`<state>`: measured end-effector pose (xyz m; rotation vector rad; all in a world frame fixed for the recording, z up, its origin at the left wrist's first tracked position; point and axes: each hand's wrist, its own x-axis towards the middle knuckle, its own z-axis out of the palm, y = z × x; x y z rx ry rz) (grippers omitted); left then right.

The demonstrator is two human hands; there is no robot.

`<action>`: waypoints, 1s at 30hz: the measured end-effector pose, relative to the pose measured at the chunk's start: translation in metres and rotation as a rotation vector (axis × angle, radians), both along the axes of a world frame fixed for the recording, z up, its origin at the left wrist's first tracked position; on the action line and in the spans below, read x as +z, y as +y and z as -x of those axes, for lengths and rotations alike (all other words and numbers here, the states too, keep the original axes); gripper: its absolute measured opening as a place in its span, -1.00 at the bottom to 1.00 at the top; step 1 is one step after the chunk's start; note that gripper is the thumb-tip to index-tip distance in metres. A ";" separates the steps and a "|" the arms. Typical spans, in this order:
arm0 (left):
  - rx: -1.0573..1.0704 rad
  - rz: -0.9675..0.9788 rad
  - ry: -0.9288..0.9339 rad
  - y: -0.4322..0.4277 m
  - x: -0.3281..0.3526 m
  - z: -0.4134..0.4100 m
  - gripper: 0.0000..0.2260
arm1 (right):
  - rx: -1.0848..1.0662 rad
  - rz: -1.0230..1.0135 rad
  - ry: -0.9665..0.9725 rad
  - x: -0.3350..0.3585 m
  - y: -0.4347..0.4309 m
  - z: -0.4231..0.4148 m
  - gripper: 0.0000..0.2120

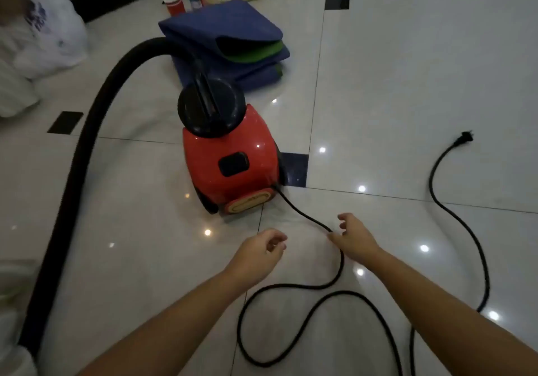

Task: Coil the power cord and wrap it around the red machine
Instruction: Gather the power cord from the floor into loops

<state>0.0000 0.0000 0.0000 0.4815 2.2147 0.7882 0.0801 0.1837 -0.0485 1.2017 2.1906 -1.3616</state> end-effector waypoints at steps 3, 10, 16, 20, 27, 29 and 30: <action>-0.091 0.007 0.056 -0.001 -0.017 0.006 -0.76 | -0.011 0.009 -0.085 -0.018 -0.003 -0.001 -0.47; 0.026 -0.034 -0.030 -0.010 -0.027 -0.002 -0.66 | -0.036 0.182 0.080 0.002 -0.007 0.001 -0.80; 0.246 -0.179 -0.299 0.020 -0.015 -0.014 -0.52 | 0.090 0.345 0.229 0.032 -0.008 -0.015 -0.85; 0.355 -0.275 -0.460 0.044 -0.007 -0.028 -0.62 | 0.119 0.470 0.297 0.046 -0.009 -0.023 -0.87; 0.471 -0.339 -0.499 0.082 0.003 -0.040 -0.86 | 0.224 0.556 0.211 0.053 0.018 -0.074 -0.88; 0.466 -0.321 -0.473 0.084 0.005 -0.040 -0.86 | 0.270 0.500 0.163 0.053 0.040 -0.095 -0.86; 0.467 -0.309 -0.459 0.082 0.004 -0.040 -0.87 | 0.279 0.468 0.148 0.053 0.051 -0.103 -0.85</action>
